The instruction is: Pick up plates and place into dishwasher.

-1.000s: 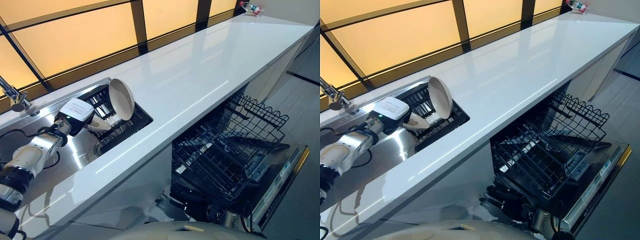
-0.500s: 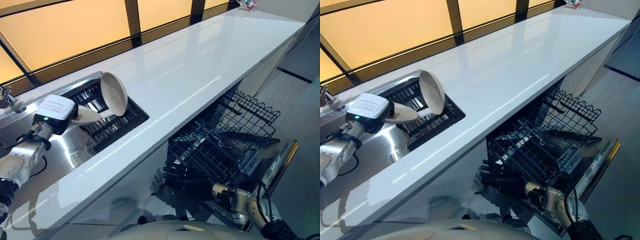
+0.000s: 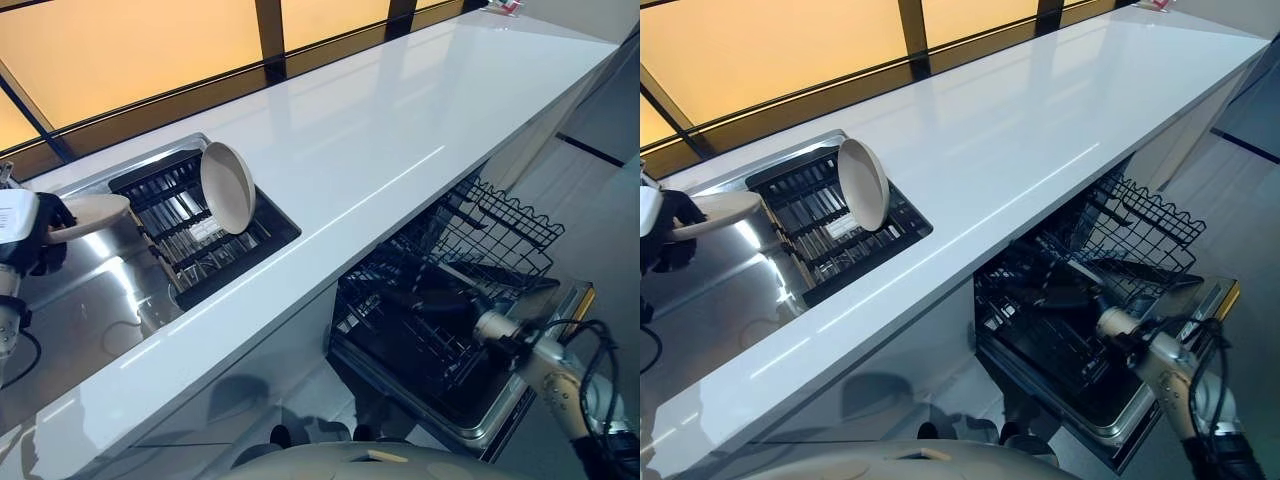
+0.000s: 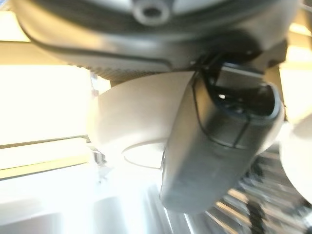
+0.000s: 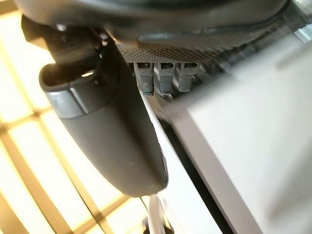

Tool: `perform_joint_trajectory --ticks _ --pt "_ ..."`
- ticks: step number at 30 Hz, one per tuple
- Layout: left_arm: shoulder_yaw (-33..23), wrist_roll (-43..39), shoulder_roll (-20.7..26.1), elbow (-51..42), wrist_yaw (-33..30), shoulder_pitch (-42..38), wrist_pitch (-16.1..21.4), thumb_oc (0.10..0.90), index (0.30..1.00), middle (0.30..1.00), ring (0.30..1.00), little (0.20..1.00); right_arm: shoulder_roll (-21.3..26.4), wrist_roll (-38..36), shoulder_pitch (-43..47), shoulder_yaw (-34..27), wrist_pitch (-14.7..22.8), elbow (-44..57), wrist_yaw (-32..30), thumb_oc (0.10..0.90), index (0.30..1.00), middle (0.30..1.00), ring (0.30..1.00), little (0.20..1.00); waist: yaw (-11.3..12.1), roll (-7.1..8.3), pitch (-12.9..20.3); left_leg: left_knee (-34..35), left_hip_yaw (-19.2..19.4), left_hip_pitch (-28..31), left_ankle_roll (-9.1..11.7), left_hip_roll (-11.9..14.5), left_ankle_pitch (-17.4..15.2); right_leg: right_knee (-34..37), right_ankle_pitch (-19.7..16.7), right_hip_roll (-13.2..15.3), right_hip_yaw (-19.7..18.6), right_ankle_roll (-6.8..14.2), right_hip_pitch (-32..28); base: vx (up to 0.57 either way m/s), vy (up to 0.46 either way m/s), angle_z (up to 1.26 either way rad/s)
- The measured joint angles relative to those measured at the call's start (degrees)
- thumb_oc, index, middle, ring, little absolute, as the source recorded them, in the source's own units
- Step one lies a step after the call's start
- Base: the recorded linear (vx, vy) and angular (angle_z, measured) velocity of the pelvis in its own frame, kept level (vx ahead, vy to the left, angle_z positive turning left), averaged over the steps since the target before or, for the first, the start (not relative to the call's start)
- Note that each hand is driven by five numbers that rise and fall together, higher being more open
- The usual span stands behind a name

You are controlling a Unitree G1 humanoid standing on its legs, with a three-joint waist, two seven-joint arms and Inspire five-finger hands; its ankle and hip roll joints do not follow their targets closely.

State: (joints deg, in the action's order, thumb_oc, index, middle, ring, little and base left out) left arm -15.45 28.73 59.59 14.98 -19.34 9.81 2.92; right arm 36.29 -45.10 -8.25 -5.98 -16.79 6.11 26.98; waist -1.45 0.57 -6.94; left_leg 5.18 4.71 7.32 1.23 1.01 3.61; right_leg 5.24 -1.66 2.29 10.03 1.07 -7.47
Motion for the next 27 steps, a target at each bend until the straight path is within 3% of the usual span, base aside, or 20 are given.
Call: perform_joint_trajectory --ticks 4,7,10,17,20,27 --pt "-5.34 -3.8 -3.97 -6.28 -2.46 1.8 2.08 0.1 0.3 0.3 0.3 0.2 -0.12 6.62 -0.06 -3.68 8.02 3.28 -6.74 0.8 0.9 0.9 0.9 0.9 0.79 -0.11 -0.09 0.12 -0.03 -0.06 -0.04 -0.05 -0.08 0.0 0.19 0.08 -0.06 0.27 0.11 0.0 0.0 0.0" --pt "-5.74 -5.15 -6.3 -11.67 -4.04 1.79 4.98 0.1 0.3 0.3 0.3 0.2 -1.34 13.95 0.31 -5.91 15.5 5.69 -12.28 0.8 0.9 0.9 0.9 0.9 1.17 -0.14 -0.1 0.03 -0.1 -0.14 -0.05 -0.05 -0.09 0.0 0.18 0.06 -0.07 0.26 0.11 0.0 0.0 0.0" --pt "-5.67 -5.16 -9.95 -17.2 -4.04 1.24 7.76 0.1 0.3 0.3 0.3 0.2 -1.35 22.06 0.84 -6.65 20.38 7.98 -15.79 0.8 0.9 0.9 0.9 0.9 1.06 -0.21 -0.13 -0.03 -0.42 -0.23 -0.06 -0.09 -0.09 -0.01 0.02 0.04 -0.09 0.02 0.13 0.0 0.0 0.0" --pt "-3.24 -9.79 -13.15 -24.52 -0.59 -4.61 14.26 0.1 0.3 0.3 0.3 0.2 -1.12 34.9 4.99 -6.48 25.92 11.14 -19.04 0.8 0.9 0.9 0.9 0.9 0.77 -0.34 -0.12 -0.05 -0.74 -0.55 -0.06 -0.08 -0.07 -0.02 0.02 0.01 0.14 0.01 0.2 0.0 -0.001 0.0" --pt "-0.27 -13.92 -13.19 -26.65 6.15 -8.36 16.15 0.1 0.3 0.3 0.3 0.2 0.04 38.58 7.2 -5.48 27.06 11.92 -19.58 0.8 0.9 0.9 0.9 0.9 1.29 -0.6 -0.09 -0.06 -1.01 -0.63 -0.08 -0.13 -0.04 -0.02 0.02 0.02 0.24 0.01 0.17 -0.02 -0.01 0.04" --pt "8.14 -25.29 -13.25 -29.57 23.05 -13.97 16.01 0.1 0.3 0.3 0.3 0.2 3.31 42.65 14.98 1.34 28.8 12.18 -19.69 0.8 0.9 0.9 0.9 0.9 1.38 -1.35 -0.47 -0.07 -1.92 -0.98 -0.05 -0.17 0.21 -0.02 0.03 0.01 0.74 0.02 0.12 -0.01 -0.01 0.06"
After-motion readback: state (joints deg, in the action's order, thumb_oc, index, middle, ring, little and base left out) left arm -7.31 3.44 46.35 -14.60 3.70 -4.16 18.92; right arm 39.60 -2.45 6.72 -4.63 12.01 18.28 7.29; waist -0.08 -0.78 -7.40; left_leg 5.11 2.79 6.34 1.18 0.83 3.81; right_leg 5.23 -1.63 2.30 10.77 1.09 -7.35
